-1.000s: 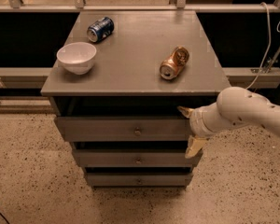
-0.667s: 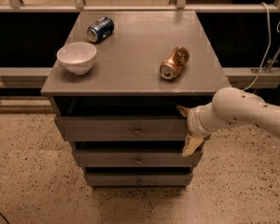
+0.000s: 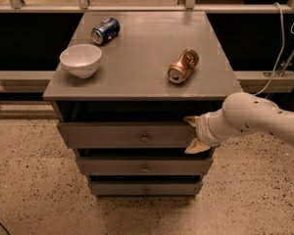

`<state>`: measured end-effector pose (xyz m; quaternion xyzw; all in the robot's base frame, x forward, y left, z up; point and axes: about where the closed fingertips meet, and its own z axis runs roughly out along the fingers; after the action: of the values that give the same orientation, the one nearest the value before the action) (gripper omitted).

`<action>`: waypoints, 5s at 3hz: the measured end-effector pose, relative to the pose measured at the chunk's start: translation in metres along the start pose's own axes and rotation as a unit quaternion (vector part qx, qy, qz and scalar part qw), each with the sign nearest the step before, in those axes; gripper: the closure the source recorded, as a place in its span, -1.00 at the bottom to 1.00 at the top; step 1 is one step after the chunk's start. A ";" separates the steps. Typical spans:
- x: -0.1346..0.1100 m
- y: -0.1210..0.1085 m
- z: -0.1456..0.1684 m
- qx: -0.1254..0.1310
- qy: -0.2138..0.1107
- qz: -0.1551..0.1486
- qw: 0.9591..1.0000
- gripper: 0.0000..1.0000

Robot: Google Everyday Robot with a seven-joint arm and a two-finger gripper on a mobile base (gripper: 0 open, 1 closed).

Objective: Open top drawer

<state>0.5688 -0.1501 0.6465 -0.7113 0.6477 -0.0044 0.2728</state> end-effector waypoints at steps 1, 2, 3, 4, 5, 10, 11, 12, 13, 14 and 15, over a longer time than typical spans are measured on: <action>-0.012 0.018 -0.019 -0.010 -0.013 0.014 1.000 -0.28; -0.028 0.045 -0.040 -0.035 -0.040 0.026 0.998 -0.28; -0.043 0.067 -0.065 -0.055 -0.064 0.038 0.996 -0.26; -0.058 0.072 -0.084 -0.059 -0.074 0.033 0.995 -0.64; -0.065 0.062 -0.074 -0.052 -0.073 0.021 0.996 -0.99; -0.043 0.019 -0.009 -0.003 -0.024 0.008 1.000 -0.24; -0.052 0.042 -0.023 -0.023 -0.035 0.005 0.999 -0.28; -0.062 0.076 -0.039 -0.058 -0.060 0.014 0.996 -0.28; -0.068 0.098 -0.054 -0.080 -0.075 0.025 0.994 -0.32; -0.070 0.095 -0.070 -0.075 -0.075 0.027 0.994 -0.61; -0.066 0.078 -0.066 -0.061 -0.067 0.021 0.996 -0.99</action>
Offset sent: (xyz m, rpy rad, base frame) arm -0.1079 0.0161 0.0435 0.1503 0.1724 0.0323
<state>0.4628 -0.1156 0.6947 -0.7116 0.6417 0.0888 0.2719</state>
